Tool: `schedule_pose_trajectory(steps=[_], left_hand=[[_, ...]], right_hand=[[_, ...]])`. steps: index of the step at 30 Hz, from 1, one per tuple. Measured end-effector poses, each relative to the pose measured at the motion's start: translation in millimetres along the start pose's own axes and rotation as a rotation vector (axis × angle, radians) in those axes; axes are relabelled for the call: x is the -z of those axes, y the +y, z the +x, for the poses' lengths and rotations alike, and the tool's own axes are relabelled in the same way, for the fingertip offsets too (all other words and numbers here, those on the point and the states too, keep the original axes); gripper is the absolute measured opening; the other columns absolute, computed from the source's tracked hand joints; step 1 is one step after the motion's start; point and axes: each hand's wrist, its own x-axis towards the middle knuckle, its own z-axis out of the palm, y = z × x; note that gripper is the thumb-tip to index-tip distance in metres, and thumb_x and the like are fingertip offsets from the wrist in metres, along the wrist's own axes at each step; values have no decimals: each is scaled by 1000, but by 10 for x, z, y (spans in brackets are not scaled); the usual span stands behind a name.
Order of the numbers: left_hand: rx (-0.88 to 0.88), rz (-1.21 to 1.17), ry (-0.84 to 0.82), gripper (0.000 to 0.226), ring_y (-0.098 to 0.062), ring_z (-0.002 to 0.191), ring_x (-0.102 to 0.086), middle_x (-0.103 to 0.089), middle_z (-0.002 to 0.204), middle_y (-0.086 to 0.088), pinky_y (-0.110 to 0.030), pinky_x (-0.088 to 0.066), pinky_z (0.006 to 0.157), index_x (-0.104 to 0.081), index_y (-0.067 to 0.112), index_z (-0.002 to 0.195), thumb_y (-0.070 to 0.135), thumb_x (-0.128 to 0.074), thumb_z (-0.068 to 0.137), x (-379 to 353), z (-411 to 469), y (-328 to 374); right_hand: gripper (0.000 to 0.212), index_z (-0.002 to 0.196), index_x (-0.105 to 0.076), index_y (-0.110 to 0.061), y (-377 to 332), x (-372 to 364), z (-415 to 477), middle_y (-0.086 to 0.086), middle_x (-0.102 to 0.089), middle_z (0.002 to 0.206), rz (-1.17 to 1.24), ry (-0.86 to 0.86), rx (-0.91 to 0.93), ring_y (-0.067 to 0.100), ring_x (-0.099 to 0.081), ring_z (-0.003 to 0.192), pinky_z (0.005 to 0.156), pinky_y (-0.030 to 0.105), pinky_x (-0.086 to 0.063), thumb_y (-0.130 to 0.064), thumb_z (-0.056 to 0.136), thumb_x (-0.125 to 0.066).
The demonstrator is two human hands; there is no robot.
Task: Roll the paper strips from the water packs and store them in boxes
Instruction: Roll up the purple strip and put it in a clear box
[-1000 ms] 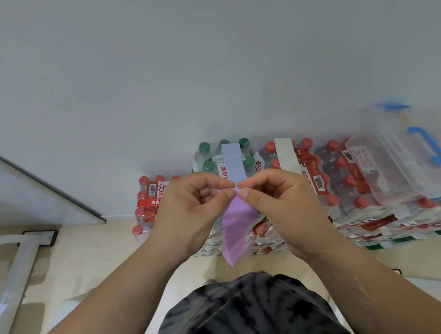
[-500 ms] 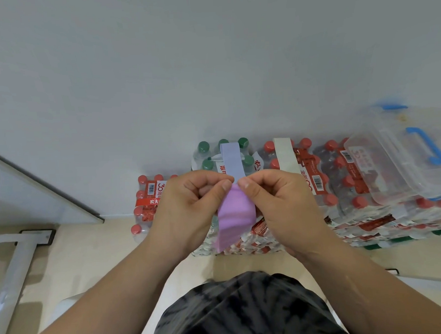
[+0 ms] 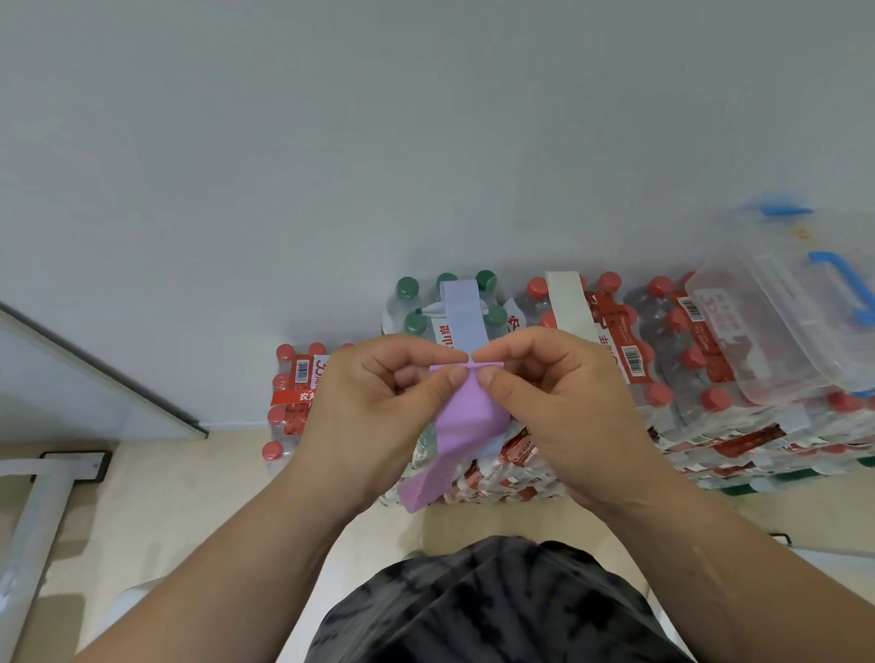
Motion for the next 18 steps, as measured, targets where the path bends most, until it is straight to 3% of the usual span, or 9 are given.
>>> schedule_pose_trajectory(steps=[4, 7, 9, 14, 18], left_hand=[[35, -133, 16, 9, -43, 79, -71, -74, 80, -25, -47, -59, 73, -80, 19, 86, 16, -76, 80, -21, -12, 31], [54, -170, -6, 8, -28, 79, -75, -78, 82, -12, -36, -60, 71, -81, 19, 82, 17, -75, 77, -27, -8, 58], [48, -132, -10, 12, -22, 75, -74, -77, 79, -11, -30, -58, 69, -79, 16, 79, 5, -75, 81, -20, 0, 51], [4, -68, -22, 20, -24, 69, -67, -75, 75, -13, -30, -54, 65, -77, 13, 79, -5, -72, 84, -9, -4, 73], [28, -45, -5, 22, -28, 70, -69, -75, 75, -14, -34, -57, 65, -78, 16, 81, -5, -71, 85, 9, -3, 75]], right_hand=[[23, 86, -76, -17, -23, -8, -3, 0, -73, 79, 15, 15, 22, 8, -66, 74, 73, 28, -59, 4, 89, -69], [25, 84, -77, -18, -29, -9, 2, -6, -75, 78, 21, 29, 28, 6, -68, 75, 73, 24, -59, 5, 88, -69], [27, 83, -77, -21, -25, -17, -2, -6, -75, 78, 13, 26, 24, 7, -68, 75, 73, 25, -59, 5, 88, -69], [20, 84, -79, -20, -16, -12, -5, 4, -77, 85, 45, 26, -18, 21, -73, 83, 80, 37, -62, -2, 88, -72], [23, 94, -78, -22, -21, -29, 11, 2, -76, 82, 23, 34, -47, 14, -71, 80, 81, 31, -61, 0, 88, -73]])
